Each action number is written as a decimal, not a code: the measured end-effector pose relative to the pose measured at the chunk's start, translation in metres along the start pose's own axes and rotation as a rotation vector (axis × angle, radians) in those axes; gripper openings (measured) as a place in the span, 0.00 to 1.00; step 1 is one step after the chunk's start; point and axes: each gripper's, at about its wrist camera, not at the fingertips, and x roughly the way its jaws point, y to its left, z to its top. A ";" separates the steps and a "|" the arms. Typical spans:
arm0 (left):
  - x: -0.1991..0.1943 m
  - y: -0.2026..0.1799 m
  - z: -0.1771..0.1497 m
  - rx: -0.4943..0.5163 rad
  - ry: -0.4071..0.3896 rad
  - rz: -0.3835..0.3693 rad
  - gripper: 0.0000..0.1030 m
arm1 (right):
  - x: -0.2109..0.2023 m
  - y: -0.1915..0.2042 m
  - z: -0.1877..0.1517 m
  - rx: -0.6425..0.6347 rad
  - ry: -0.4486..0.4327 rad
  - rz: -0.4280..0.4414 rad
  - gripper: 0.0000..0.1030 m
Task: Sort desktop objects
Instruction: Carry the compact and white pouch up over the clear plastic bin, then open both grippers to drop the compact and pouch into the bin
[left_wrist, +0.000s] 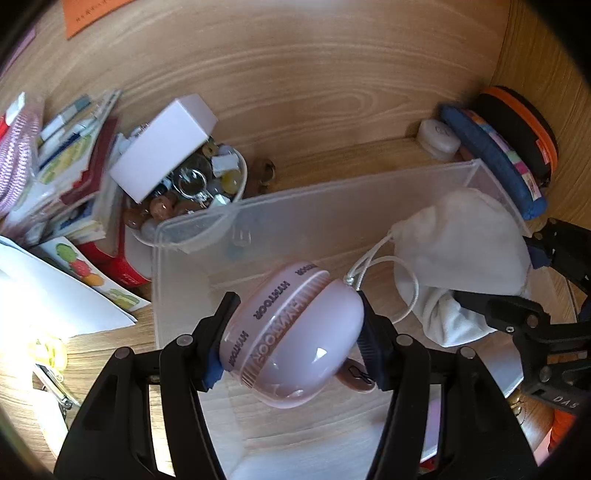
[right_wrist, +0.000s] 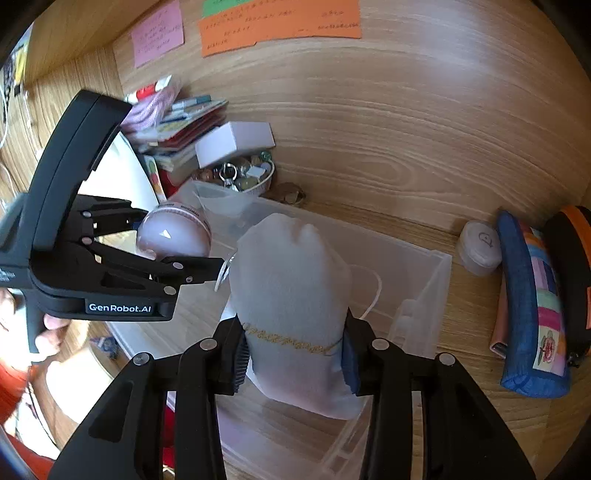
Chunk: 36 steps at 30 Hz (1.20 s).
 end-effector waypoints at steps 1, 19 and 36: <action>0.002 0.000 -0.001 0.002 0.012 0.001 0.58 | 0.001 0.001 0.000 -0.007 0.002 -0.007 0.36; 0.008 -0.015 -0.004 0.054 0.036 0.018 0.58 | 0.013 0.007 -0.006 -0.068 0.076 -0.069 0.47; -0.044 -0.008 -0.018 0.002 -0.064 0.014 0.72 | -0.048 0.016 -0.006 -0.059 -0.057 -0.113 0.73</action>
